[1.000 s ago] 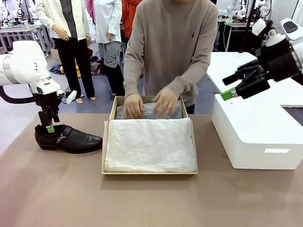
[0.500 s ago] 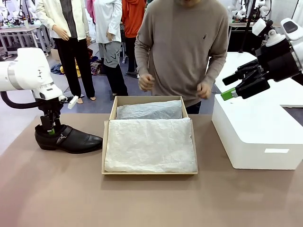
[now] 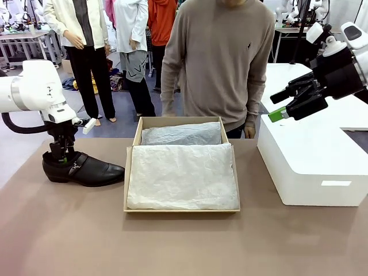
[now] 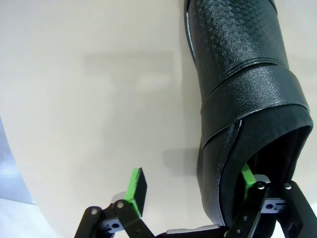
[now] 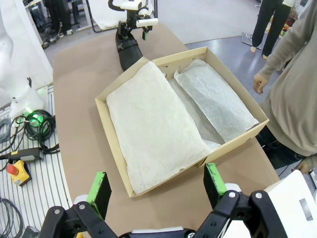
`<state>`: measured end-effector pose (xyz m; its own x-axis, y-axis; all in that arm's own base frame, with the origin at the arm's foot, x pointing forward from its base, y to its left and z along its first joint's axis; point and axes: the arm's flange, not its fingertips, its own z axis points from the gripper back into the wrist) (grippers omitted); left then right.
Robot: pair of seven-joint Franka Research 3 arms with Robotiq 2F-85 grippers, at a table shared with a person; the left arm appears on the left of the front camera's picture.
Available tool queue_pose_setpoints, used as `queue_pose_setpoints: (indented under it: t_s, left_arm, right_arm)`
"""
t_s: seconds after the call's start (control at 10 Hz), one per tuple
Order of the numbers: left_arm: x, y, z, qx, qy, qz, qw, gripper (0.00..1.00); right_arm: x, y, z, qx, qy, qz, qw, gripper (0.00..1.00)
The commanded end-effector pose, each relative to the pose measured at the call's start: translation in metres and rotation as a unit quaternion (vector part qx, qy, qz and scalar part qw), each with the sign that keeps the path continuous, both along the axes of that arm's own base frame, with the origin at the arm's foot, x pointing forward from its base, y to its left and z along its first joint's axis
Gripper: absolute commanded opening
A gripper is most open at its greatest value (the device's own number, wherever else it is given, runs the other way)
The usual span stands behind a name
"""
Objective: Pack the shoes into the box.
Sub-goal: Place the other shoe of the Shoes into the Shoes Box.
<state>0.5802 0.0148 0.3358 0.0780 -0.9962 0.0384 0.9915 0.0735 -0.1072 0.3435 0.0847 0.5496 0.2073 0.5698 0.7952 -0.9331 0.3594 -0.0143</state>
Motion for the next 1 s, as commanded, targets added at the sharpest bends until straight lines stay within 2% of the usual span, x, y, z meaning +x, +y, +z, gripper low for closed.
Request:
queue_pose_setpoints:
  t_s: [0.0,0.2,0.9]
  left_arm:
    - [0.0023,0.0049,0.0023,-0.003,0.007,-0.013,1.0,0.36]
    - [0.0024,0.0056,0.0026,-0.003,0.006,-0.01,1.0,0.0]
    - [0.0001,0.0038,0.0113,0.008,0.002,-0.02,1.0,0.0]
  right_arm:
    - [0.0038,0.0014,-0.0015,0.012,-0.015,0.011,1.0,1.0]
    - [0.0038,0.0014,-0.0015,0.012,-0.015,0.011,1.0,1.0]
    - [0.0038,0.0014,-0.0015,0.012,-0.015,0.011,1.0,1.0]
